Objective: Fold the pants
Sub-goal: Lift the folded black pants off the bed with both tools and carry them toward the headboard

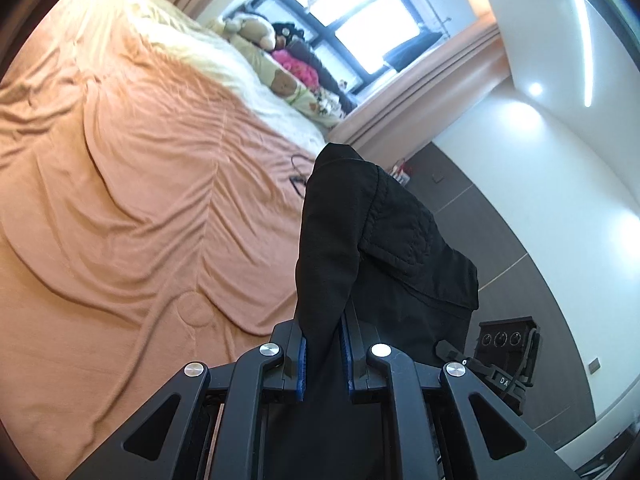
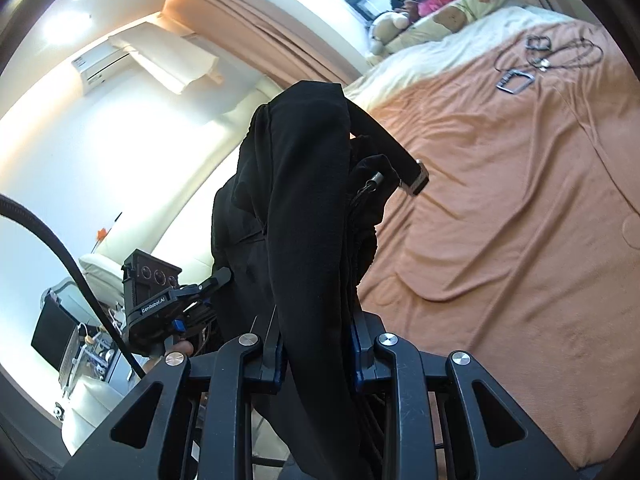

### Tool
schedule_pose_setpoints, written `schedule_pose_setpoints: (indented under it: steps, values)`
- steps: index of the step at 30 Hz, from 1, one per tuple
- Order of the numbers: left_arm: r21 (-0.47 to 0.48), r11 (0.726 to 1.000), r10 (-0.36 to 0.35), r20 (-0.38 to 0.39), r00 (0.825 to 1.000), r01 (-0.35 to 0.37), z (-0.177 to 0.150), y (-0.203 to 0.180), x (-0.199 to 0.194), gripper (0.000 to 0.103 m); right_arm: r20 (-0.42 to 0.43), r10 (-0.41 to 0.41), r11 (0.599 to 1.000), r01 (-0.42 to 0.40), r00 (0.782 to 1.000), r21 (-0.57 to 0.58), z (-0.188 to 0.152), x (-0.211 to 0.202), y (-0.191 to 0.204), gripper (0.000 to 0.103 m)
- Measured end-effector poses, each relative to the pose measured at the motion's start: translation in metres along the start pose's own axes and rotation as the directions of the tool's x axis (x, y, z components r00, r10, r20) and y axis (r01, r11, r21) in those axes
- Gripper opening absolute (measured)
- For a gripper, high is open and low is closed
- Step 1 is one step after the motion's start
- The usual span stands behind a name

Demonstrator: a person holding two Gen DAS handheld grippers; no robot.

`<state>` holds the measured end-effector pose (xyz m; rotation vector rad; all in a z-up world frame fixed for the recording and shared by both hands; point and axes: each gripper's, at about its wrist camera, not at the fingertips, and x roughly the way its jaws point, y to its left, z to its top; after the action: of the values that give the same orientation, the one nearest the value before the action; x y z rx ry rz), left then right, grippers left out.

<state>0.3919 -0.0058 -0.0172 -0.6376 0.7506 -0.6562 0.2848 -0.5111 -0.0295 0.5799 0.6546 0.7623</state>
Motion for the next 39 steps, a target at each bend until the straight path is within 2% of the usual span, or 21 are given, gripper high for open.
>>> schedule_pose_setpoints:
  steps: [8, 16, 28, 39]
  values:
    - [0.027, 1.0, 0.007, 0.084, 0.996, -0.009, 0.011, -0.004, -0.061, 0.013, -0.009, 0.039, 0.998, -0.04, 0.999, -0.049, 0.02, 0.035, 0.023, 0.021]
    - [0.016, 0.999, 0.032, 0.153, 0.988, -0.035, 0.024, 0.014, -0.116, 0.013, -0.032, 0.073, 0.991, -0.076, 0.997, -0.106, 0.029, 0.08, 0.058, 0.021]
    - [-0.009, 0.994, 0.108, 0.272, 0.956, -0.109, 0.04, 0.042, -0.211, 0.013, -0.096, 0.147, 0.973, -0.161, 0.985, -0.164, 0.034, 0.163, 0.104, 0.021]
    - [-0.036, 0.986, 0.166, 0.365, 0.916, -0.164, 0.055, 0.079, -0.299, 0.013, -0.177, 0.192, 0.948, -0.229, 0.965, -0.221, 0.041, 0.239, 0.145, 0.021]
